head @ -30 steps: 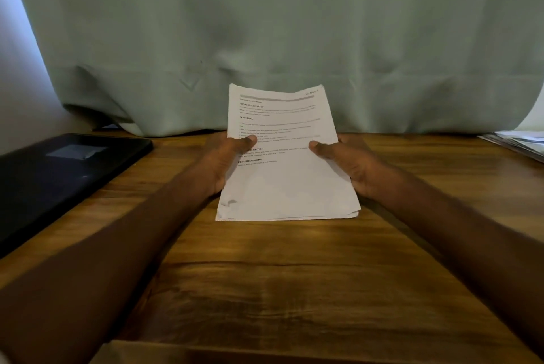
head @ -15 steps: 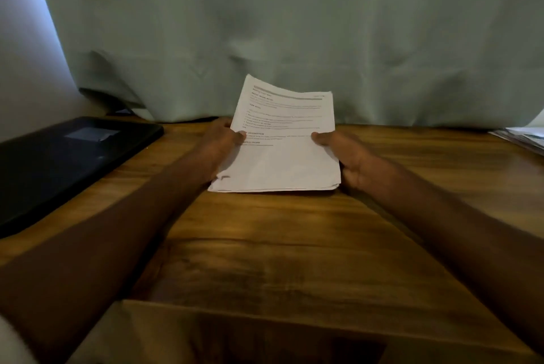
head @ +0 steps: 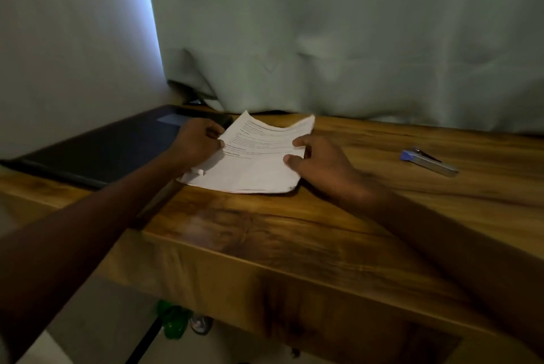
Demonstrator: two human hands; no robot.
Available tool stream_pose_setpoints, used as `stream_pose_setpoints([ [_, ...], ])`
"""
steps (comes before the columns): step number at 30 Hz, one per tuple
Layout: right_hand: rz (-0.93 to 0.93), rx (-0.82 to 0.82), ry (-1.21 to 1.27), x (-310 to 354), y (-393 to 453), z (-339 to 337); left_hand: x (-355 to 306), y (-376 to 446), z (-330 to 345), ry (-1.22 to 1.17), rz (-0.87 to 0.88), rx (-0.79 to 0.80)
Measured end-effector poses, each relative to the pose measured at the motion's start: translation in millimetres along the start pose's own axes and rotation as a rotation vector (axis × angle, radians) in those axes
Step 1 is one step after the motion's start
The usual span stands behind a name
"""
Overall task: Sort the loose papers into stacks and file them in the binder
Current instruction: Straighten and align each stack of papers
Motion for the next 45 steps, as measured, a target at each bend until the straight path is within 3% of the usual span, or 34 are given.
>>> stream_pose_setpoints([
  [5,0.017,0.005,-0.368,-10,-2,10,-4,2,6,0.291,0.028,0.02],
  [8,0.011,-0.092,-0.57,-6,-2,5,-15,-4,9,0.424,0.144,-0.023],
  [11,-0.037,0.051,-0.572,-1,2,8,-29,-19,18,0.389,0.228,0.056],
  [15,0.064,0.358,-0.614,-11,6,15,-27,-37,35,0.432,0.066,0.358],
  [21,0.079,0.424,-0.65,-16,6,16,-9,-30,33,0.595,-0.03,0.441],
  [29,0.08,0.415,-0.639,-17,8,16,-2,-32,38,0.563,-0.102,0.456],
  [32,0.0,0.264,-0.498,-14,2,9,-14,-33,33,0.665,-0.069,0.367],
  [34,-0.094,0.022,-0.365,-13,-2,-7,-35,-33,31,0.705,0.095,0.186],
  [37,-0.137,-0.319,-0.367,-23,-6,-48,-83,-36,44,0.561,0.323,-0.009],
  [40,-0.114,-0.559,-0.373,-39,-15,-88,-134,-33,77,0.368,0.48,-0.055],
  [45,-0.018,-0.845,-0.264,-59,-46,-143,-224,-29,135,0.154,0.558,-0.091],
])
Point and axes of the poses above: each hand's wrist, its own y-axis towards the middle knuckle, its own z-axis out of the palm, x = y × z, the point moved 3 cm from there along y, towards the middle knuckle, and after that the axes turned 15 degrees about x, right-handed, at the moved point
